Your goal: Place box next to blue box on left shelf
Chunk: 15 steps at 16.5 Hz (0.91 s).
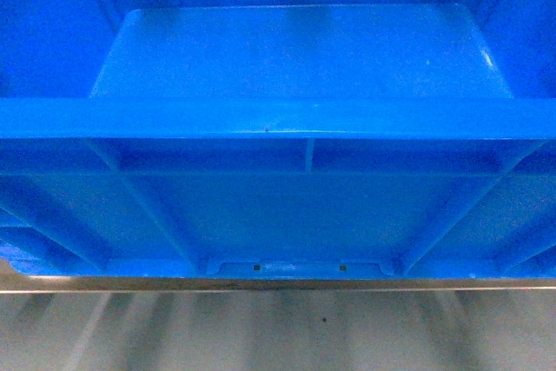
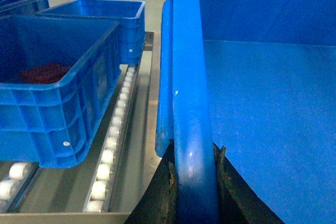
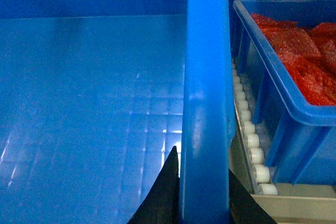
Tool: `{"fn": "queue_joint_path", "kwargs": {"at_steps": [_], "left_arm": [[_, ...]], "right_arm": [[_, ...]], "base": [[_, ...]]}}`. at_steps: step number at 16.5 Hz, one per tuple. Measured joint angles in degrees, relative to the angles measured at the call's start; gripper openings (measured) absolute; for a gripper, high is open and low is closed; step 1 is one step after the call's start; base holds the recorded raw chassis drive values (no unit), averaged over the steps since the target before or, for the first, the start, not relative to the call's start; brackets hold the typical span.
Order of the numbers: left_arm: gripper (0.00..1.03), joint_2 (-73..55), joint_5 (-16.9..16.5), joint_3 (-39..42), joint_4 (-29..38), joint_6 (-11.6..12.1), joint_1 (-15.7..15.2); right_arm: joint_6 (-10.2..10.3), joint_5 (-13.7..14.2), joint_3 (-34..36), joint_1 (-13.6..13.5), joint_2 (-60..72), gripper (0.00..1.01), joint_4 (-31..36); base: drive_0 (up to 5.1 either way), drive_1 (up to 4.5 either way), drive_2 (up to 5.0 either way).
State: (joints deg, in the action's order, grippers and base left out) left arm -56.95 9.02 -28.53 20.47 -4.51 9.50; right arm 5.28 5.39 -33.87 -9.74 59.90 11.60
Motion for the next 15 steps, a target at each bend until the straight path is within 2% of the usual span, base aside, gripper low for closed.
{"fn": "queue_joint_path", "kwargs": {"at_steps": [15], "left_arm": [[0.09,-0.31,-0.04,0.00,0.04,0.00,0.00]], "right_arm": [[0.00,0.04,0.00,0.00,0.15,0.08,-0.07]], "base": [[0.2,4.31,-4.0]]}}
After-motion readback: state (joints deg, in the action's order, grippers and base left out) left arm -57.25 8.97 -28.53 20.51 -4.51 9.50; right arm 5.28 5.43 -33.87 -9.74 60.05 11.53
